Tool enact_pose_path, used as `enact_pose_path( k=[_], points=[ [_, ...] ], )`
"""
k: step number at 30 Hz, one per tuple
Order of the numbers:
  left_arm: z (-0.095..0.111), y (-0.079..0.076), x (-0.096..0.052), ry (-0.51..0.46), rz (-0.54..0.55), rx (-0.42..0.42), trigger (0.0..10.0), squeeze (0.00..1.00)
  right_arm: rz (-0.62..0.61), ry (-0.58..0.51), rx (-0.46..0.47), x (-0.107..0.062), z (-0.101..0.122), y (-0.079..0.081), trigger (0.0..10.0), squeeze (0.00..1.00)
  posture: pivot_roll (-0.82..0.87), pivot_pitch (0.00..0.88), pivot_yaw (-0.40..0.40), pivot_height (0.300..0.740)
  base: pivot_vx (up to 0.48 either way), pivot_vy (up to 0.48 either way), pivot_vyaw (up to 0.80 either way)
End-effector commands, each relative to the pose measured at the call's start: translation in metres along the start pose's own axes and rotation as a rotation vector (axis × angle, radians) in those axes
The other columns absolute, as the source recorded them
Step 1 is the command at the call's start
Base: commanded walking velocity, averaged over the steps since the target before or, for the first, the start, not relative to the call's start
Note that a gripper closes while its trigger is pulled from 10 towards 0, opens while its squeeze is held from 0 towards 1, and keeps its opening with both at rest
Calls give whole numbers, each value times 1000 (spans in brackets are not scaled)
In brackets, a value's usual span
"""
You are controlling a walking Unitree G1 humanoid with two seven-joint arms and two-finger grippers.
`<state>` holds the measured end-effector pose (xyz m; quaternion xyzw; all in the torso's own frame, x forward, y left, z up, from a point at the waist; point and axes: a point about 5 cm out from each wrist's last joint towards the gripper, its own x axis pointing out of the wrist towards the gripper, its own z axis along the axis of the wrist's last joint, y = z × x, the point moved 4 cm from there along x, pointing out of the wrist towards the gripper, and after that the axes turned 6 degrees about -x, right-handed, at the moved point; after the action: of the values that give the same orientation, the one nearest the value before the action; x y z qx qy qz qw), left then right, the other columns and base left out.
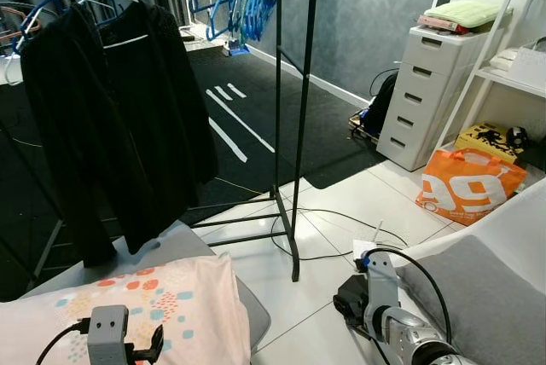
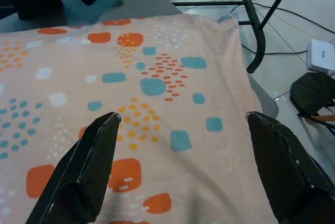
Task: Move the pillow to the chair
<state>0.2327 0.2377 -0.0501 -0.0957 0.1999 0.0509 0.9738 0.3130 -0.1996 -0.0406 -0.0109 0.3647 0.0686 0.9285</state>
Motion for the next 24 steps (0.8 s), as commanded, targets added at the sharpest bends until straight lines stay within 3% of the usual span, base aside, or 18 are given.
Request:
enact_pose_path(
  k=[1, 6, 24],
  points=[
    [2, 3, -1, -2, 0, 11, 10000, 0, 13, 8, 5, 1, -2, 3, 10000, 0, -175, 0, -17, 740, 0, -289, 0],
    [1, 3, -1, 3, -7, 17, 10000, 0, 18, 0, 2, 1, -1, 4, 10000, 0, -176, 0, -17, 740, 0, -480, 83],
    [4, 3, -1, -17, 1, -12, 10000, 0, 68, -2, -39, 0, 1, 7, 10000, 0, -176, 0, -21, 740, 0, 0, 781]
  ],
)
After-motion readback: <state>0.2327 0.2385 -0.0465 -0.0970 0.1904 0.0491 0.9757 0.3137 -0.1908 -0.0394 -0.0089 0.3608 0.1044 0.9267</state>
